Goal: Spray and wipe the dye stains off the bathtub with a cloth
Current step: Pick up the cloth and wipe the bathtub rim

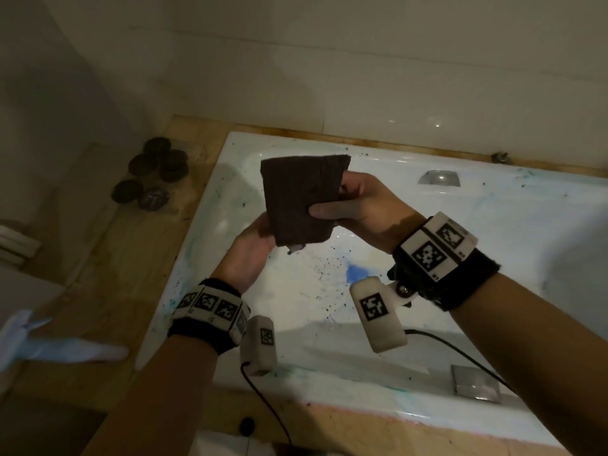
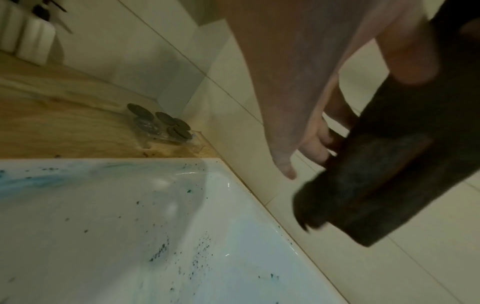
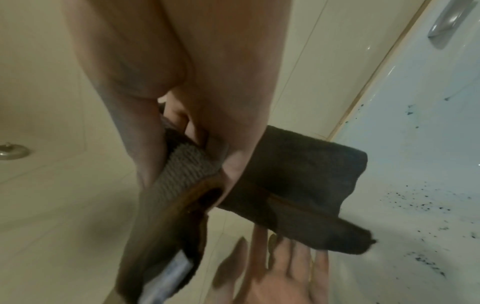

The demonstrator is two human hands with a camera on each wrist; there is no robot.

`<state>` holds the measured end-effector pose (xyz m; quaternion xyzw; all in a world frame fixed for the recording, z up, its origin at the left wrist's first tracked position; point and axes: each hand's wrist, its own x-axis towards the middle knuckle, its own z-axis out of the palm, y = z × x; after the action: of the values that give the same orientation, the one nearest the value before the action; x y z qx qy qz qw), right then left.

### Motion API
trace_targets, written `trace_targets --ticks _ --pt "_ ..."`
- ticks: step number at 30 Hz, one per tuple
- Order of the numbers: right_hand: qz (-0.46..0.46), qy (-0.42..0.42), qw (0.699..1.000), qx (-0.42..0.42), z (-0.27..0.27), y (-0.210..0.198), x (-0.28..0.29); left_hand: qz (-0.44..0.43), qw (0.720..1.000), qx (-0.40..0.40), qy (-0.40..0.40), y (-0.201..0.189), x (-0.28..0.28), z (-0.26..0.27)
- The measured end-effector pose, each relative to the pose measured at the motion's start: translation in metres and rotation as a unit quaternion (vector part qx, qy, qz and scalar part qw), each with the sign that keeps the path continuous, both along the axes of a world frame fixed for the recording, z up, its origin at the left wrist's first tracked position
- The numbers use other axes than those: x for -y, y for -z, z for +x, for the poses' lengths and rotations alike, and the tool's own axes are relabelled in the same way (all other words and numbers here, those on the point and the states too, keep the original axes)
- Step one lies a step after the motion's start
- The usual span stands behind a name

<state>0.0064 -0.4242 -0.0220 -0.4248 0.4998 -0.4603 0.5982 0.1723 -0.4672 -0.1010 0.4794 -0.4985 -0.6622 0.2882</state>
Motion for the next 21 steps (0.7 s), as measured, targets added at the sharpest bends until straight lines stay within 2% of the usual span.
trace_targets --ticks 3,6,8,10,12,15,17,19,21 --pt "-0.008 0.009 1.000 0.021 -0.004 -0.006 0.001 0.018 0.995 -0.058 0.082 0.005 0.003 -0.004" --pt "-0.012 0.047 0.999 0.017 -0.005 -0.005 -0.002 0.043 0.988 -0.068 0.134 0.010 -0.005 -0.006" --pt "-0.017 0.101 0.994 -0.034 -0.006 0.003 -0.002 0.061 0.986 -0.076 0.133 0.012 -0.010 -0.008" --pt "-0.034 0.153 0.980 -0.122 -0.006 0.014 -0.004 0.080 0.987 -0.072 0.122 0.010 -0.016 -0.011" --pt "-0.065 0.158 0.958 -0.229 -0.008 0.027 -0.006 0.086 0.988 -0.050 0.120 0.015 -0.020 -0.012" --pt "-0.115 0.152 0.910 -0.367 -0.008 0.048 -0.016 0.105 0.984 -0.039 0.136 0.017 -0.023 -0.011" --pt "-0.212 0.115 0.865 -0.440 0.002 0.046 -0.029 0.121 0.981 -0.046 0.144 0.019 -0.020 -0.008" --pt "-0.222 -0.029 0.802 -0.553 0.007 0.042 -0.037 0.143 0.977 -0.065 0.144 0.018 -0.019 -0.002" --pt "-0.105 -0.220 0.725 -0.644 0.009 0.037 -0.050 0.166 0.974 -0.091 0.124 0.017 -0.020 0.004"
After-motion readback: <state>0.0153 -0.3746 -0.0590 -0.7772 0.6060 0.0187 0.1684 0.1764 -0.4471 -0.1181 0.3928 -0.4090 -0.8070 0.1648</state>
